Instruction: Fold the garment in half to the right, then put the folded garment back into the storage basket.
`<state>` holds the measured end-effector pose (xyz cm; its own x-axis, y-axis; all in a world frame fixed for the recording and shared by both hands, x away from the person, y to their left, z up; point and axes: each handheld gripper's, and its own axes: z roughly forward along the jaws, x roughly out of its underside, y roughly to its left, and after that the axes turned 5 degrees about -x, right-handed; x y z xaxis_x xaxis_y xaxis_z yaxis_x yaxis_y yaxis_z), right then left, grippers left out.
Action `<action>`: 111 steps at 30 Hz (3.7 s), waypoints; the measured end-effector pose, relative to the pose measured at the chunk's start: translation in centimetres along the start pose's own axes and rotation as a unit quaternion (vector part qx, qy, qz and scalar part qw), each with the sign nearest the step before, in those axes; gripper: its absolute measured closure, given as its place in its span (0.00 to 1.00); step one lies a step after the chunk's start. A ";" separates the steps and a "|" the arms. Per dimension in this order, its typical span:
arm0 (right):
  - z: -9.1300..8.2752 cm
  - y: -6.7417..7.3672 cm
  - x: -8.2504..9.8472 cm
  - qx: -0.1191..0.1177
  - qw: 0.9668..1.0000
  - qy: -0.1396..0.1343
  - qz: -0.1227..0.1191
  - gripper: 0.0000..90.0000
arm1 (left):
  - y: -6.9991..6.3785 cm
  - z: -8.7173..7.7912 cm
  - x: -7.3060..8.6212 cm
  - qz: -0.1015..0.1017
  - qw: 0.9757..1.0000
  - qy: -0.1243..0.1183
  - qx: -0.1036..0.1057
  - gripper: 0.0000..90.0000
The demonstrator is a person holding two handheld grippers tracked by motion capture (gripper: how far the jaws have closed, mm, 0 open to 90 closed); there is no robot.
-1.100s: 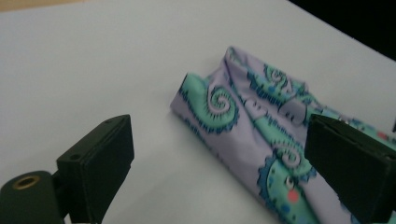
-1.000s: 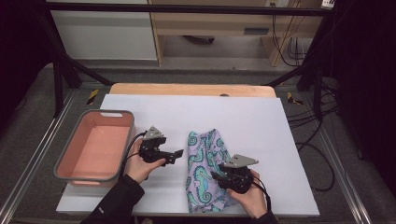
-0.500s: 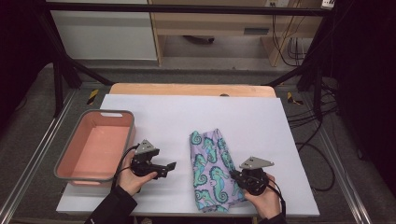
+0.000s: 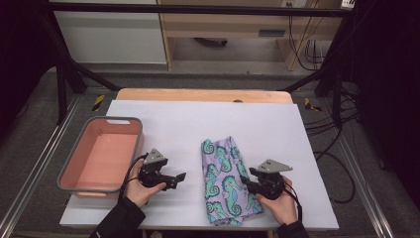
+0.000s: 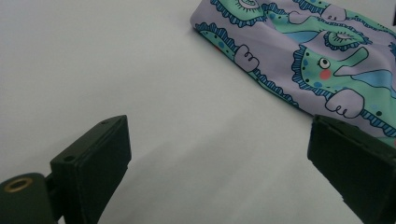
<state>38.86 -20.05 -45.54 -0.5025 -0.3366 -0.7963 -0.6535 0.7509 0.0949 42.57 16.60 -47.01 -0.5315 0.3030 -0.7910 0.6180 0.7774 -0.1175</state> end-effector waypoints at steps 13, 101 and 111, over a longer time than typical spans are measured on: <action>3.1 -1.6 -1.1 -0.003 0.999 0.041 -0.014 0.98 | 0.0 0.0 0.1 -0.001 1.000 0.003 0.004 0.06; -2.2 -1.5 2.4 -0.020 0.999 -0.032 0.030 0.10 | -2.4 5.6 -7.7 0.000 1.000 0.017 0.006 0.07; -2.5 -1.5 2.8 -0.016 0.999 -0.035 0.037 0.09 | -2.6 7.2 -8.1 -0.005 1.000 0.016 -0.010 0.14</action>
<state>37.00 -23.57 -46.39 -0.5103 -0.2386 -0.8263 -0.6337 0.7539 0.1737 49.45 8.15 -44.57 -0.5569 0.3120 -0.7697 0.6004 0.7916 -0.1136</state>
